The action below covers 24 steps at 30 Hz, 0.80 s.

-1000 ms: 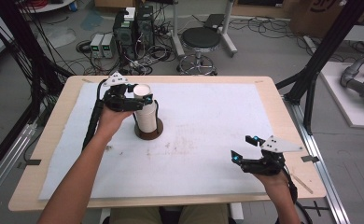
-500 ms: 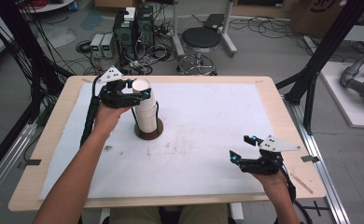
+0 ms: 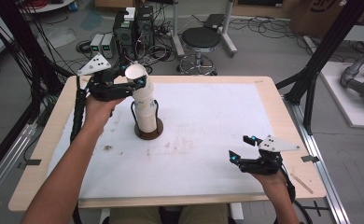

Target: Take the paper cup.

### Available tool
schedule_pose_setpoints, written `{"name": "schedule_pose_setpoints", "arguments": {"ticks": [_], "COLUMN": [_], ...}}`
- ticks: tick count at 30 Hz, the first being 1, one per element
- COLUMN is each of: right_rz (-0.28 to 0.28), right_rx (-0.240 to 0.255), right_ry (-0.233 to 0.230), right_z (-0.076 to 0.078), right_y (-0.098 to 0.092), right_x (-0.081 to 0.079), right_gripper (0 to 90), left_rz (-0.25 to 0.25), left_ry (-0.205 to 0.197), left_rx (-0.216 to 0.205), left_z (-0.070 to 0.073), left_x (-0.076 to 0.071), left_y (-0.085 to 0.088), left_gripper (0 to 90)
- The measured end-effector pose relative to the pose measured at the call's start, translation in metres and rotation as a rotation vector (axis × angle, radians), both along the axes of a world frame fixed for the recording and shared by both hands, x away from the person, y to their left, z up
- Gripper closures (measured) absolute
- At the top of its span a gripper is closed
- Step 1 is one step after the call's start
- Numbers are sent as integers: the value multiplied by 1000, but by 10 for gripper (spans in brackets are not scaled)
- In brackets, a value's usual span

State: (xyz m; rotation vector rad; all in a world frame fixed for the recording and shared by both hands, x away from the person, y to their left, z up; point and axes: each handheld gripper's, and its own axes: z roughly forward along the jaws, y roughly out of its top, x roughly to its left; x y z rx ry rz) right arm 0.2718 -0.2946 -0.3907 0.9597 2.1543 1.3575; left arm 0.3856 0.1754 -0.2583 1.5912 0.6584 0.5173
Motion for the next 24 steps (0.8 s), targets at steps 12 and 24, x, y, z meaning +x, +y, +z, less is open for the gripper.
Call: {"name": "schedule_pose_setpoints", "arguments": {"ticks": [12,24], "right_rz": [22,65], "right_rx": [-1,-4], "right_ry": [5,8], "right_z": [1,2], "right_y": [8,20], "right_x": [1,7], "right_gripper": [195,195], "left_rz": [-71,-186], "left_ry": [-30,-20], "left_rx": [-9,10], "left_z": [14,-7], "left_x": [-29,-51], "left_y": [10,0], "left_gripper": [369,367]}}
